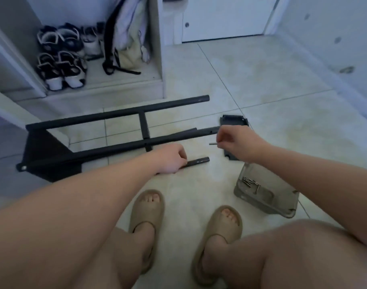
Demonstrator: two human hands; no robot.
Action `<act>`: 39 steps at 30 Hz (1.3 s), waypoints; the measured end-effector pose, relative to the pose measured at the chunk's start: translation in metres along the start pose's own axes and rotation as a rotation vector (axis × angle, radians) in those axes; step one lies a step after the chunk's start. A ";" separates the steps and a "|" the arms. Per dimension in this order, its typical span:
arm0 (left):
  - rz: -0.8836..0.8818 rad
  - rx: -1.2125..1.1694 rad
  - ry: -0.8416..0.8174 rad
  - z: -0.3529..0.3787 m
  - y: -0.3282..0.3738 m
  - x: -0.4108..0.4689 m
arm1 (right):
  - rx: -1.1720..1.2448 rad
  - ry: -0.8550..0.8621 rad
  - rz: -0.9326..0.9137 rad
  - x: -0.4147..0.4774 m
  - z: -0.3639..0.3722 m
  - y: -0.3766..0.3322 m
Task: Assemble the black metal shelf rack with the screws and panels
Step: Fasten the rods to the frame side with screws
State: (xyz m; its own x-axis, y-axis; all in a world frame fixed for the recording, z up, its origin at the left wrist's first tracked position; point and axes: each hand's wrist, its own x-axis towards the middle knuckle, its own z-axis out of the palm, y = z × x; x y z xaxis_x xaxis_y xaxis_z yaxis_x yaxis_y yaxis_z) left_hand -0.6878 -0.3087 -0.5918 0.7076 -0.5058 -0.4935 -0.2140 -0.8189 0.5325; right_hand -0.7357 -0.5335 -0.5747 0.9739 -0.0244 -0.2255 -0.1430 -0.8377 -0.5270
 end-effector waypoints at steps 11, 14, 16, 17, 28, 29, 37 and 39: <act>-0.209 -0.140 0.475 -0.049 -0.111 -0.025 | 0.202 -0.140 -0.031 0.042 0.065 -0.133; -0.228 -0.114 0.561 -0.055 -0.125 -0.009 | 0.211 -0.165 -0.022 0.056 0.077 -0.133; -0.234 -0.126 0.532 -0.057 -0.134 0.005 | 0.210 -0.177 -0.026 0.066 0.083 -0.131; -0.234 -0.148 0.499 -0.058 -0.137 0.012 | 0.211 -0.182 -0.024 0.071 0.085 -0.130; -0.201 -0.466 0.001 -0.072 -0.151 0.078 | 0.322 -0.207 -0.030 0.102 0.104 -0.110; -0.204 -0.486 -0.018 -0.070 -0.151 0.082 | 0.327 -0.214 -0.037 0.102 0.106 -0.110; -0.189 -0.403 -0.013 -0.063 -0.154 0.089 | 0.236 -0.162 -0.067 0.098 0.120 -0.103; -0.186 -0.396 -0.009 -0.064 -0.152 0.088 | 0.200 -0.147 -0.093 0.097 0.125 -0.103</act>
State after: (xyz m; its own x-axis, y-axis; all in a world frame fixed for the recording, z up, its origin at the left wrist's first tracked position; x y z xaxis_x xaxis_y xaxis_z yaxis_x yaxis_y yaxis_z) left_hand -0.5500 -0.2113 -0.6717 0.7031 -0.3636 -0.6111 0.1921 -0.7303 0.6556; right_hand -0.6483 -0.3811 -0.6444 0.9506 0.1388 -0.2775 -0.1008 -0.7077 -0.6993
